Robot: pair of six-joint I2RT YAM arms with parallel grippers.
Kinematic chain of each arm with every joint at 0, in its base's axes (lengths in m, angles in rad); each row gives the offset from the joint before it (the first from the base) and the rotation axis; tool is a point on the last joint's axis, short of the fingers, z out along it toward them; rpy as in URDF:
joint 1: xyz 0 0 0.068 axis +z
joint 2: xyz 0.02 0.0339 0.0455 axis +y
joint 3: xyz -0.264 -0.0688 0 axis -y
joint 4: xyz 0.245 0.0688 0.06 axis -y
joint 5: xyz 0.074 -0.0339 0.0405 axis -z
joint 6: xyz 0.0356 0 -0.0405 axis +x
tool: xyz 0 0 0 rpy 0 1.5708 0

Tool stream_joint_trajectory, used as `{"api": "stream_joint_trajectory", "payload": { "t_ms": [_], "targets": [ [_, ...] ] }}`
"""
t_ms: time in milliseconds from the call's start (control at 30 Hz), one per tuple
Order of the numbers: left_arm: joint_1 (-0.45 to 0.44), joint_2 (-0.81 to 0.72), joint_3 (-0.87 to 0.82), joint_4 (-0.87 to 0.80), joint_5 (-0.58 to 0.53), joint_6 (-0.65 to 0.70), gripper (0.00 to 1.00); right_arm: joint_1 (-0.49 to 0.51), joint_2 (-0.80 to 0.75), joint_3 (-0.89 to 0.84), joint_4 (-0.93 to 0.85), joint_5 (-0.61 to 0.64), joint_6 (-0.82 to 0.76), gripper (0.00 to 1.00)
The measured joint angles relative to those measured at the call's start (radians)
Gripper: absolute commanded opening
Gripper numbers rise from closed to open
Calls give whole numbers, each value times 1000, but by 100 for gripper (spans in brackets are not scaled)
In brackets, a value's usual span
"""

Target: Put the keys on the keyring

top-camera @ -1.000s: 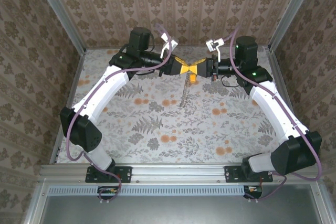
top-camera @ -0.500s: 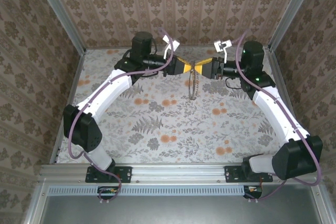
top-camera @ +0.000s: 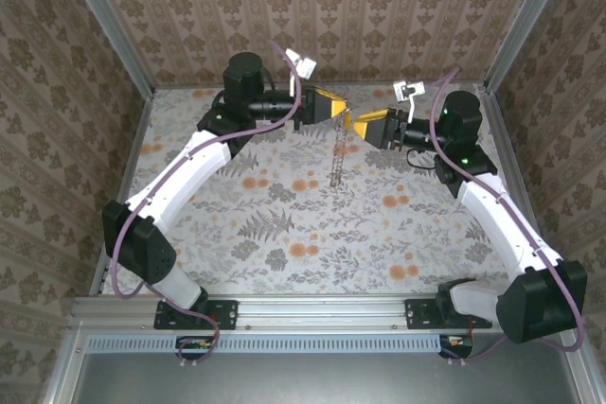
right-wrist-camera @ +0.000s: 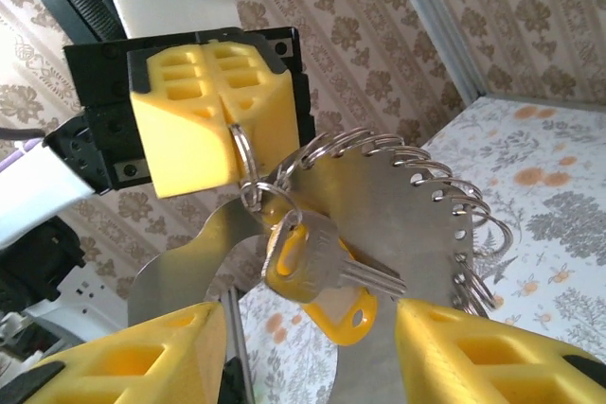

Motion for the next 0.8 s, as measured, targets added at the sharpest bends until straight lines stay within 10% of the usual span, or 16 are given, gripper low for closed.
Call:
{"api": "stream_joint_trajectory", "payload": {
  "t_ms": [467,800],
  "targets": [
    [-17,-3,-2,23,-37,-30,0,73,-9,-4,42,90,3,51],
    [-23,-13,-8,49,-41,-52,0,81,-5,-4,37,150,-23,9]
  ]
}}
